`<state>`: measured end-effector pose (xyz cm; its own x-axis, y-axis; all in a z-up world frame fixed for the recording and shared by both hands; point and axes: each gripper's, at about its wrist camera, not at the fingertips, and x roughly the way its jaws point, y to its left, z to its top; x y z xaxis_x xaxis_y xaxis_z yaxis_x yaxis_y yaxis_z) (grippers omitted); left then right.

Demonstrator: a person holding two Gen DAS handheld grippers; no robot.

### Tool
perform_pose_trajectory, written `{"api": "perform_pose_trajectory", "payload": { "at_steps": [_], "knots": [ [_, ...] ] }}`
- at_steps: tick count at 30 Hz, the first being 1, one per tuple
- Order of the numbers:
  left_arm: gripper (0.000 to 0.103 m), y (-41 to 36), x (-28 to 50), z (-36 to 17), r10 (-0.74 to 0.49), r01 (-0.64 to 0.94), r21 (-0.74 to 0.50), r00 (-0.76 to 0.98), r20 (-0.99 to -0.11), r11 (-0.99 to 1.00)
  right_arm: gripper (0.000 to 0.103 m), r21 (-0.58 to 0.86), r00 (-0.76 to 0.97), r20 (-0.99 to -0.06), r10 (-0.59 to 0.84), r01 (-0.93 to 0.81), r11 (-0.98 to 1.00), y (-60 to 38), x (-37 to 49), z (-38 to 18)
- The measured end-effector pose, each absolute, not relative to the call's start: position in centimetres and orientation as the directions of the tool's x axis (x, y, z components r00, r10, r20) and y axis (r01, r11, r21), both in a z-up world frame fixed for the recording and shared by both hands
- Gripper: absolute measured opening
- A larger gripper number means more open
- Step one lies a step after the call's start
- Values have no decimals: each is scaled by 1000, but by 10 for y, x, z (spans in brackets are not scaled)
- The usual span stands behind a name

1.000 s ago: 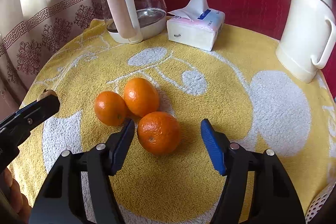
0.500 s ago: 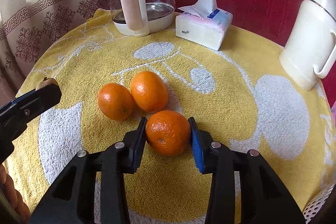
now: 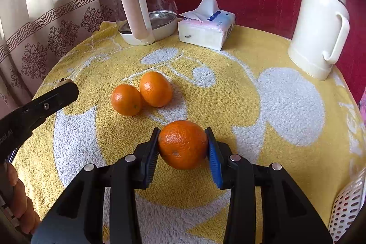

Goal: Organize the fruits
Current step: 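Lift the orange with the right tool while the left tool holds the kiwi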

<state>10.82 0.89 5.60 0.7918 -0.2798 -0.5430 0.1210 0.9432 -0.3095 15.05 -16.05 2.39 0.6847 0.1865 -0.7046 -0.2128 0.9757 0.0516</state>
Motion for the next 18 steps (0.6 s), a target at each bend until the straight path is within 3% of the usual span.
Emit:
{"api": "perform_pose_trajectory", "payload": {
  "at_steps": [18],
  "knots": [
    [27,-12,99,59,-339,199,-306,779,-527,931,40,86,774,-617,140,-111,990,-205,88,58]
  ]
}}
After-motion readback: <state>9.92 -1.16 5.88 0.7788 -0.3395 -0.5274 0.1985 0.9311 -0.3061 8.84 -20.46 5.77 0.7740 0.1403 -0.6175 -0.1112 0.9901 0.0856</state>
